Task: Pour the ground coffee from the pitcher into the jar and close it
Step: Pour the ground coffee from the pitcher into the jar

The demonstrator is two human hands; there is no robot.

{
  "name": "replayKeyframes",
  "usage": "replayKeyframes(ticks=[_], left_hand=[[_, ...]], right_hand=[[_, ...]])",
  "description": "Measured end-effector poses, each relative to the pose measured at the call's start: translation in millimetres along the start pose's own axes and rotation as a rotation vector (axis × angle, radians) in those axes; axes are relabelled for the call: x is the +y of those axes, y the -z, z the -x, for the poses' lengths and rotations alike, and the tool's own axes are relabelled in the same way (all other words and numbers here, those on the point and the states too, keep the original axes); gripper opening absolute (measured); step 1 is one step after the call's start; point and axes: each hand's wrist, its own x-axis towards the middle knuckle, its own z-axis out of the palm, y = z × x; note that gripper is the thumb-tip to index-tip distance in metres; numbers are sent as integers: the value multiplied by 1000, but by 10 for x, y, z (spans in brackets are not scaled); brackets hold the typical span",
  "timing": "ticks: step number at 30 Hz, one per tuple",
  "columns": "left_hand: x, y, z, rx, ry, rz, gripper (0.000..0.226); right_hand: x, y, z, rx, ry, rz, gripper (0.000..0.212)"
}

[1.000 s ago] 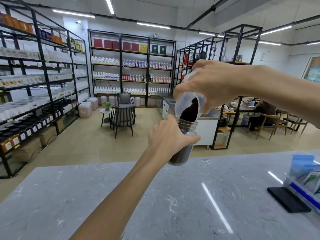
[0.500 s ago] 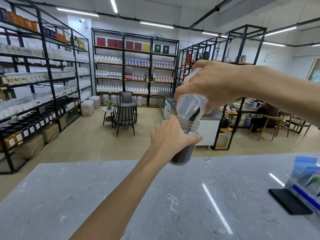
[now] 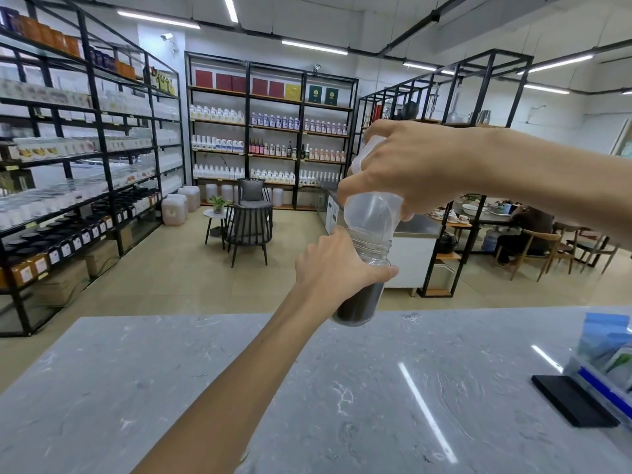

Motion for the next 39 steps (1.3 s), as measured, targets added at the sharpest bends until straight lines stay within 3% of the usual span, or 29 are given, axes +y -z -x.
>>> replayKeyframes(ticks=[7, 13, 17, 19, 23, 27, 31, 39], left_hand=[[-74, 57, 49, -22, 8, -20, 80], [-109, 111, 35, -53, -2, -11, 81], [-145, 218, 35, -68, 29, 76, 77], [-153, 268, 29, -82, 13, 93, 73], [-202, 387, -8, -145, -25, 213, 57], [-236, 495, -25, -224, -77, 321, 54], [-270, 565, -42, -288, -96, 478, 33], [-262, 616, -27, -365, -93, 542, 49]], right_hand=[[-70, -46, -14, 221, 62, 8, 83], [-84, -184, 52, 92, 8, 40, 78], [-60, -169, 168, 317, -26, -37, 90], [-91, -189, 194, 395, -8, -27, 85], [-95, -171, 239, 425, -42, -4, 82], [-22, -101, 235, 421, -21, 43, 79], [42, -39, 243, 424, -26, 56, 85], [43, -56, 241, 463, -54, 53, 80]])
